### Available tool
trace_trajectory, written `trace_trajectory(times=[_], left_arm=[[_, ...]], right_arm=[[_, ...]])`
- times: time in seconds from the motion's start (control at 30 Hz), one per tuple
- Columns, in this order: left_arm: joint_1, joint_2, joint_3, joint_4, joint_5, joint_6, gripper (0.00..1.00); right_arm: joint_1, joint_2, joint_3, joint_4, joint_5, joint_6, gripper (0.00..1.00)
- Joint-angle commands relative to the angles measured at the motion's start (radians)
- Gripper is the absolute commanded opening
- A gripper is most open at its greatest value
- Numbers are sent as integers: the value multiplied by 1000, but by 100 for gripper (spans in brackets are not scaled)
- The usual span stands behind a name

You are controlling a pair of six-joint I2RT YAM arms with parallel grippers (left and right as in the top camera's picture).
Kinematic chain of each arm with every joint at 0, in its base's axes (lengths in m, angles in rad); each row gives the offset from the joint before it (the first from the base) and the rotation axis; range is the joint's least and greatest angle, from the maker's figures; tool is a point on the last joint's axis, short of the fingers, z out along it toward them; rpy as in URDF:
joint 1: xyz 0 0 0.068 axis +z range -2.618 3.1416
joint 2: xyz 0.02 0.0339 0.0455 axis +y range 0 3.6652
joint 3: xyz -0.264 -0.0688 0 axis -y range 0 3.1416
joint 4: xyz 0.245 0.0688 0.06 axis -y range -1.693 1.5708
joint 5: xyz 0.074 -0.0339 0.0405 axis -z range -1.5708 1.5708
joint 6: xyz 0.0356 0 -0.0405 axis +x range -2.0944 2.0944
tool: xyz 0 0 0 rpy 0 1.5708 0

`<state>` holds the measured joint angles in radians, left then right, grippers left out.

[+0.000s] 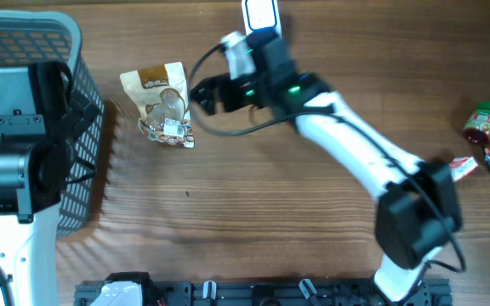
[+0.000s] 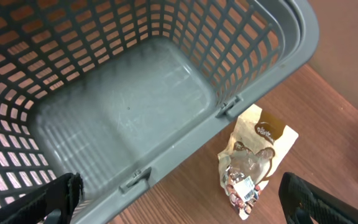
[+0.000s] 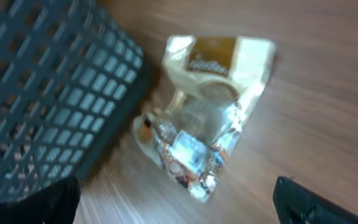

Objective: Scan the item barcode
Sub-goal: 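Reach the right gripper to the Pantree snack bag and grasp it, then lift the Pantree bag toward the white scanner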

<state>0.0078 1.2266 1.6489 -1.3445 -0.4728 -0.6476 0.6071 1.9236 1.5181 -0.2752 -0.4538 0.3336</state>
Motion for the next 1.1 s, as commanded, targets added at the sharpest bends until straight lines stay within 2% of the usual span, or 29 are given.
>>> trace_trajectory(times=[0.0, 0.13, 0.33, 0.43, 0.6, 0.67, 0.7, 0.77, 0.8, 0.83, 0.9, 1.07], left_arm=[[5, 0, 6, 1, 2, 12, 100], [5, 0, 6, 0, 2, 12, 100], [5, 0, 6, 1, 2, 12, 100], [5, 0, 6, 1, 2, 12, 100], [5, 0, 6, 1, 2, 12, 100], [5, 0, 6, 1, 2, 12, 100], [5, 0, 6, 1, 2, 12, 100], [5, 0, 6, 1, 2, 12, 100], [5, 0, 6, 1, 2, 12, 100], [5, 0, 6, 1, 2, 12, 100], [5, 0, 6, 1, 2, 12, 100], [5, 0, 6, 1, 2, 12, 100]], right_arm=[[60, 125, 10, 158, 57, 4, 100], [82, 272, 67, 360, 87, -43, 100], [137, 542, 303, 380, 126, -38, 100], [155, 567, 303, 379, 256, -46, 100], [151, 608, 303, 377, 272, -44, 98], [151, 633, 303, 376, 301, -43, 82], [151, 636, 303, 377, 299, -43, 69], [151, 637, 303, 381, 293, -43, 53], [153, 637, 303, 380, 293, -43, 40], [153, 637, 303, 377, 286, -43, 34], [153, 637, 303, 368, 281, -26, 5], [126, 607, 303, 303, 328, -17, 4]])
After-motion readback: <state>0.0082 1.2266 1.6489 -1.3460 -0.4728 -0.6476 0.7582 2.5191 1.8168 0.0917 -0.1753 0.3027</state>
